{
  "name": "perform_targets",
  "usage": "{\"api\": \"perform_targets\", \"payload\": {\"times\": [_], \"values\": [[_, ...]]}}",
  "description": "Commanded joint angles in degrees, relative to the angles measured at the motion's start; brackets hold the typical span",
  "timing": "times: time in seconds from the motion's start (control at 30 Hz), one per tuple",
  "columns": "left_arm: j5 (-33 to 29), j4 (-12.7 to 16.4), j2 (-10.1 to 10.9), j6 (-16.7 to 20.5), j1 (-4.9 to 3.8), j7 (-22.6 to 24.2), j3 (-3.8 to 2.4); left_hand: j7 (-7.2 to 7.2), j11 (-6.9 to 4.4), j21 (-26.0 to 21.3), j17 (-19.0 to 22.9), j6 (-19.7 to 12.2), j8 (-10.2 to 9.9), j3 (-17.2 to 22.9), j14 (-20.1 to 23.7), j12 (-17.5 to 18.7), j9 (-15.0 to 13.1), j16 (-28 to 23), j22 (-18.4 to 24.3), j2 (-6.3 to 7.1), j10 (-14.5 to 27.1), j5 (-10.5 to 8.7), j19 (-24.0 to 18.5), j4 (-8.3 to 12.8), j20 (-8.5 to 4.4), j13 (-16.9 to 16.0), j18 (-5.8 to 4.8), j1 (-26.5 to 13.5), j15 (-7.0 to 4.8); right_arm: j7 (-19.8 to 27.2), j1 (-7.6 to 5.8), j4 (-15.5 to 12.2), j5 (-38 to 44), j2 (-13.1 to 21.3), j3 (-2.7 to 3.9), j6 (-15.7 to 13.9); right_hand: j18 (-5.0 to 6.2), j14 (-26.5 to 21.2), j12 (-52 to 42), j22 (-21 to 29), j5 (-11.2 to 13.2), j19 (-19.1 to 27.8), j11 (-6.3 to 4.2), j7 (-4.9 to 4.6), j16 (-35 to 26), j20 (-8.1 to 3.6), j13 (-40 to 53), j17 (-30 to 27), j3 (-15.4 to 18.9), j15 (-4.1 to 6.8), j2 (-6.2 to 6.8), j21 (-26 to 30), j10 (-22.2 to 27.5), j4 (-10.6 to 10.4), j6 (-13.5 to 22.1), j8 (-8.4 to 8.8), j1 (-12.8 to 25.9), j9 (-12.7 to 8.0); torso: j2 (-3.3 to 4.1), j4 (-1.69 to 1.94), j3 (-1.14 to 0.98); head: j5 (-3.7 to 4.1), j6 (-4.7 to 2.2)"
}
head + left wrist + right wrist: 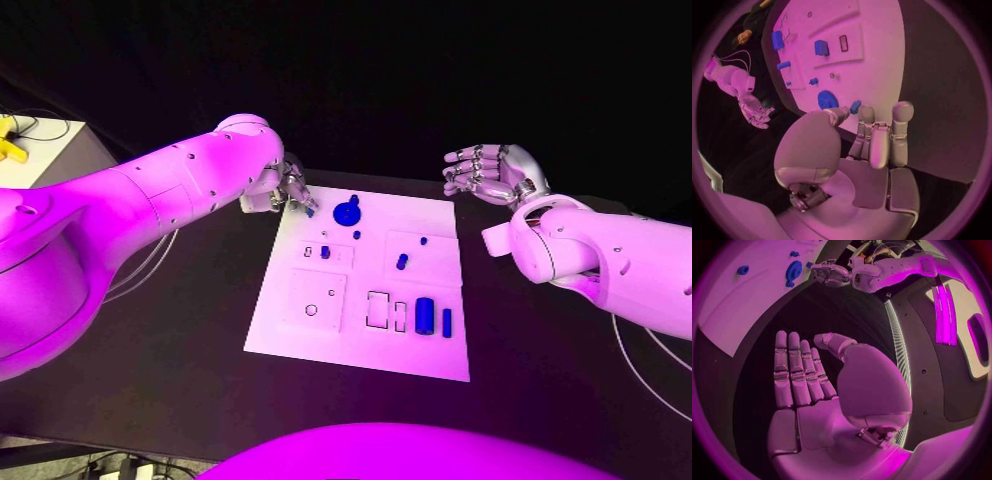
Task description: Assemble the parts on the task board
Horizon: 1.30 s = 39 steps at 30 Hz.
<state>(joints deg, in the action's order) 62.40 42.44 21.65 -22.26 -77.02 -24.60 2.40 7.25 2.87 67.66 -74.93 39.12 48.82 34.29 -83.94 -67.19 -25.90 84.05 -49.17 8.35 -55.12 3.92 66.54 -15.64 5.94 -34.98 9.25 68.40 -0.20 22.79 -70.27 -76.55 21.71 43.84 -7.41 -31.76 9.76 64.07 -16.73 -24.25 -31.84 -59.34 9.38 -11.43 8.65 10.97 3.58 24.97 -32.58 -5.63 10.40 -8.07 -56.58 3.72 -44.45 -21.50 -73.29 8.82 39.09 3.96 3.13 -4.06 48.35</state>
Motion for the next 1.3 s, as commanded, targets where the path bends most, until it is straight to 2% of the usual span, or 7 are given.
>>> {"api": "perform_targets", "payload": {"times": [0.03,0.27,0.7,0.93,1.0,1.13,1.3], "values": [[-0.83,0.1,-0.07,-1.41,0.01,-0.04,0.0,-0.16,-0.02,0.39,-0.8,0.11,0.48,1.07,-0.45,-0.23,-0.26,0.23,-0.11,0.13,-0.27,0.29,-0.11,0.24,-0.45,-0.02,-0.99,0.7,-0.49,0.68,0.01,-0.13,0.48,-0.01,0.03,0.91,0.1,-0.18,0.36,0.05,-0.03,0.52,0.15,-2.03,-0.33,-0.05,-0.06,-0.05,-0.34,-0.34,-0.07,0.22,-0.05,-0.12,-0.26,0.32,0.69,-0.06,0.04,-0.04,0.0,0.07,0.12],[-1.65,0.33,-0.05,-1.0,0.0,0.5,0.0,-0.44,-0.3,0.76,-1.04,-0.18,1.38,5.79,-0.52,-0.37,-1.28,0.42,-0.52,-0.26,-0.53,0.08,-0.23,2.3,-0.64,-0.21,-1.04,1.72,-0.74,0.67,0.0,-0.15,0.48,-0.01,0.03,0.93,0.1,-0.18,0.36,0.05,-0.03,0.52,0.15,-2.03,-0.33,-0.05,-0.06,-0.05,-0.34,-0.34,-0.07,0.22,-0.05,-0.12,-0.26,0.32,0.69,-0.06,0.02,0.04,0.01,0.13,0.3],[-2.9,1.38,0.62,0.6,0.0,1.57,-0.03,-0.32,-0.31,2.12,-1.73,-1.48,5.27,17.11,-0.77,-0.25,-4.97,0.87,-1.8,-1.09,-1.74,0.61,-0.24,11.71,-0.79,-0.78,-1.16,2.2,-0.9,0.64,-0.01,-0.19,0.48,0.06,0.03,1.0,0.1,-0.18,0.36,0.05,-0.03,0.52,0.15,-2.03,-0.33,-0.05,-0.06,-0.05,-0.34,-0.34,-0.07,0.22,-0.05,-0.12,-0.26,0.32,0.69,-0.06,-0.01,-0.03,0.0,0.15,0.53],[-4.86,4.36,2.5,2.41,-0.03,1.52,-0.19,-0.42,-0.49,2.82,-1.92,-1.02,6.29,19.73,-0.92,-0.96,-6.02,0.98,-2.48,-0.65,-3.24,1.35,-0.04,13.42,-0.86,-2.17,-1.21,0.79,-1.02,0.59,-0.01,-0.23,0.48,0.21,0.03,1.07,0.1,-0.18,0.36,0.05,-0.03,0.52,0.15,-2.03,-0.33,-0.05,-0.06,-0.05,-0.34,-0.34,-0.07,0.22,-0.05,-0.12,-0.26,0.32,0.69,-0.06,-0.14,0.05,-0.04,0.17,0.69],[-5.65,5.79,3.4,3.51,-0.06,1.4,-0.23,-0.62,-0.73,3.39,-2.25,-0.47,6.67,21.11,-1.15,-1.57,-6.49,1.13,-3.11,-0.11,-4.47,2.35,0.29,14.36,-1.02,-3.25,-1.29,-0.21,-1.23,0.57,-0.01,-0.24,0.48,0.28,0.03,1.07,0.1,-0.18,0.36,0.05,-0.03,0.52,0.15,-2.03,-0.33,-0.05,-0.06,-0.05,-0.34,-0.34,-0.07,0.22,-0.05,-0.12,-0.26,0.32,0.69,-0.06,-0.21,0.09,-0.03,0.16,0.76],[-8.33,10.3,6.22,6.8,-0.12,0.64,-0.27,-1.23,-1.38,4.7,-3.31,1.19,6.9,22.01,-1.84,-2.68,-6.96,1.52,-4.7,1.36,-7.35,9.41,1.37,15.68,-1.57,-5.74,-1.53,-2.33,-1.81,0.53,-0.01,-0.31,0.48,0.48,0.02,1.11,0.09,-0.14,0.56,0.2,-0.02,0.52,0.19,-2.07,-0.45,-0.01,-0.05,-0.21,-0.39,-0.38,-0.15,0.28,-0.1,-0.09,-0.37,0.53,0.78,-0.13,-0.48,0.15,-0.1,0.16,0.89],[-9.75,17.28,10.55,10.7,-0.17,-0.59,-0.27,-1.66,-1.74,5.48,-4.05,2.12,6.69,22.03,-2.29,-3.54,-6.99,1.76,-5.94,1.79,-9.45,10.96,2.27,16.24,-1.89,-8.05,-1.78,-3.23,-2.19,0.48,-0.01,-0.45,0.48,0.88,0.02,1.0,0.09,-0.14,0.59,0.23,-0.02,0.52,0.19,-2.07,-0.47,0.0,-0.05,-0.23,-0.39,-0.39,-0.15,0.29,-0.1,-0.09,-0.39,0.56,0.8,-0.14,-0.74,0.33,-0.14,0.28,1.3]]}}
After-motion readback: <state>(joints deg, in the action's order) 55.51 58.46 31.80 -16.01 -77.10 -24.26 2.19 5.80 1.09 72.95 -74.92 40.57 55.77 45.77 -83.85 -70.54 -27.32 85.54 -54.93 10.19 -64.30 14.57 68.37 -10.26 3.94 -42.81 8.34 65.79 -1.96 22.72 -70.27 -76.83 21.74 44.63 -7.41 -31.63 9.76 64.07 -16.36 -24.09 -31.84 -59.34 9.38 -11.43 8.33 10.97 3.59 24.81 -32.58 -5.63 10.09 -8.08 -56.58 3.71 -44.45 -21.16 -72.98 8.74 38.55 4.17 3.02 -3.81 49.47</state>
